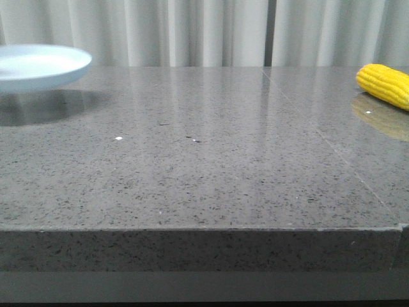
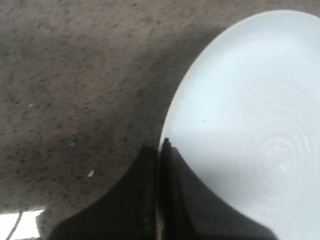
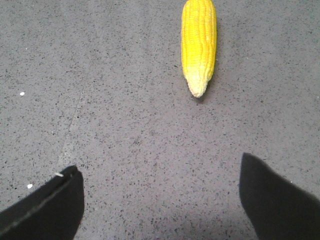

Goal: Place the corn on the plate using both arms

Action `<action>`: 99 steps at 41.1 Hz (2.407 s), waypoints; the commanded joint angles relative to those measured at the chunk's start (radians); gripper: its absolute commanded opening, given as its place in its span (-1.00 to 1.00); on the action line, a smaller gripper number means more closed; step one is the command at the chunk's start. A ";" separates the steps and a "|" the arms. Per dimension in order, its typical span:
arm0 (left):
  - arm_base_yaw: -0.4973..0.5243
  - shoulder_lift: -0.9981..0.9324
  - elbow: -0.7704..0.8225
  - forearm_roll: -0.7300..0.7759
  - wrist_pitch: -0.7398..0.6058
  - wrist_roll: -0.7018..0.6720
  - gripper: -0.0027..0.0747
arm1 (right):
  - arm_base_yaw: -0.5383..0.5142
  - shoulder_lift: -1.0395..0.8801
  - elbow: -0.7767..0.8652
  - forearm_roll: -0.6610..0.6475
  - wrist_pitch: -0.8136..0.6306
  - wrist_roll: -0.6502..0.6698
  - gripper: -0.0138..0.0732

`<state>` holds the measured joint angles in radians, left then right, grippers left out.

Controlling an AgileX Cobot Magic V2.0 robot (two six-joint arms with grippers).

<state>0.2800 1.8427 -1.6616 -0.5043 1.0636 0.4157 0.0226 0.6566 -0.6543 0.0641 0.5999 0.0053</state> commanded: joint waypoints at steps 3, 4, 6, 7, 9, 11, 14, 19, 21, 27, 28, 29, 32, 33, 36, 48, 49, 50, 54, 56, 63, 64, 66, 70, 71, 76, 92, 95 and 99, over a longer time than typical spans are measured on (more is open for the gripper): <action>-0.075 -0.085 -0.077 -0.046 0.032 0.003 -0.98 | -0.006 0.004 -0.030 -0.003 -0.066 -0.005 0.81; -0.094 -0.086 -0.080 -0.046 0.036 0.003 -0.98 | -0.006 0.004 -0.030 -0.003 -0.066 -0.005 0.81; -0.127 -0.086 -0.087 -0.048 0.043 0.003 -0.98 | -0.006 0.004 -0.030 -0.003 -0.066 -0.005 0.81; -0.143 -0.086 -0.089 -0.048 0.043 0.003 -0.98 | -0.006 0.004 -0.030 -0.003 -0.066 -0.005 0.81; -0.180 -0.086 -0.089 -0.048 0.043 0.003 -0.98 | -0.006 0.004 -0.030 -0.003 -0.066 -0.005 0.81; -0.218 -0.086 -0.089 -0.048 0.043 0.003 -0.98 | -0.006 0.004 -0.030 -0.003 -0.066 -0.005 0.81; -0.272 -0.084 -0.089 -0.048 0.043 0.003 -0.98 | -0.006 0.004 -0.030 -0.003 -0.066 -0.005 0.81; -0.358 -0.067 -0.089 -0.048 0.030 0.003 -0.98 | -0.006 0.004 -0.030 -0.003 -0.066 -0.005 0.81; -0.390 -0.054 -0.089 -0.048 0.025 0.003 -0.98 | -0.006 0.004 -0.030 -0.003 -0.066 -0.005 0.81; -0.468 -0.008 -0.089 -0.048 0.019 0.003 -0.98 | -0.006 0.004 -0.030 -0.003 -0.066 -0.005 0.81; -0.478 0.001 -0.089 -0.048 0.017 0.003 -0.98 | -0.006 0.004 -0.030 -0.003 -0.066 -0.005 0.81; -0.490 0.010 -0.089 -0.048 0.017 0.003 -0.98 | -0.006 0.004 -0.030 -0.003 -0.066 -0.005 0.81; -0.515 0.035 -0.089 -0.046 0.012 0.003 -0.98 | -0.006 0.004 -0.030 -0.003 -0.066 -0.005 0.81; -0.522 0.046 -0.089 -0.046 0.009 0.003 -0.98 | -0.006 0.004 -0.030 -0.003 -0.066 -0.005 0.81; -0.539 0.067 -0.089 -0.046 0.008 0.003 -0.98 | -0.006 0.004 -0.030 -0.003 -0.066 -0.005 0.81; -0.559 0.110 -0.089 -0.045 0.015 0.003 -0.80 | -0.006 0.004 -0.030 -0.003 -0.066 -0.005 0.81; -0.559 0.110 -0.089 -0.042 0.017 0.003 -0.75 | -0.006 0.004 -0.030 -0.003 -0.066 -0.005 0.81; -0.559 0.112 -0.089 -0.040 0.019 0.003 -0.63 | -0.006 0.004 -0.030 -0.003 -0.066 -0.005 0.81; -0.559 0.114 -0.089 -0.040 0.020 0.003 -0.17 | -0.006 0.004 -0.030 -0.003 -0.066 -0.005 0.81; -0.559 0.111 -0.089 -0.040 0.027 0.003 0.06 | -0.006 0.004 -0.030 -0.003 -0.066 -0.005 0.81; -0.556 0.081 -0.142 -0.020 0.080 -0.001 0.31 | -0.006 0.004 -0.030 -0.003 -0.066 -0.005 0.81; -0.558 0.075 -0.150 -0.014 0.082 -0.008 0.31 | -0.006 0.004 -0.030 -0.003 -0.066 -0.005 0.81; -0.566 0.047 -0.163 0.010 0.082 -0.024 0.31 | -0.006 0.004 -0.030 -0.003 -0.066 -0.005 0.81; -0.597 -0.014 -0.171 0.130 0.076 -0.103 0.31 | -0.006 0.004 -0.030 -0.003 -0.066 -0.005 0.81; -0.605 -0.029 -0.171 0.150 0.076 -0.124 0.31 | -0.006 0.004 -0.030 -0.003 -0.066 -0.005 0.81; -0.671 -0.121 -0.169 0.340 0.080 -0.242 0.31 | -0.006 0.004 -0.030 -0.003 -0.066 -0.005 0.81; -0.928 -0.544 0.176 0.530 -0.117 -0.376 0.31 | -0.006 0.004 -0.030 -0.003 -0.066 -0.005 0.81; -0.958 -0.620 0.264 0.530 -0.158 -0.393 0.31 | -0.006 0.004 -0.030 -0.003 -0.066 -0.005 0.81; -0.978 -0.716 0.375 0.530 -0.176 -0.408 0.31 | -0.006 0.004 -0.030 -0.003 -0.066 -0.005 0.81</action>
<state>-0.6772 1.2267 -1.3430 0.0188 0.9710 0.0371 0.0226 0.6566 -0.6543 0.0641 0.5999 0.0053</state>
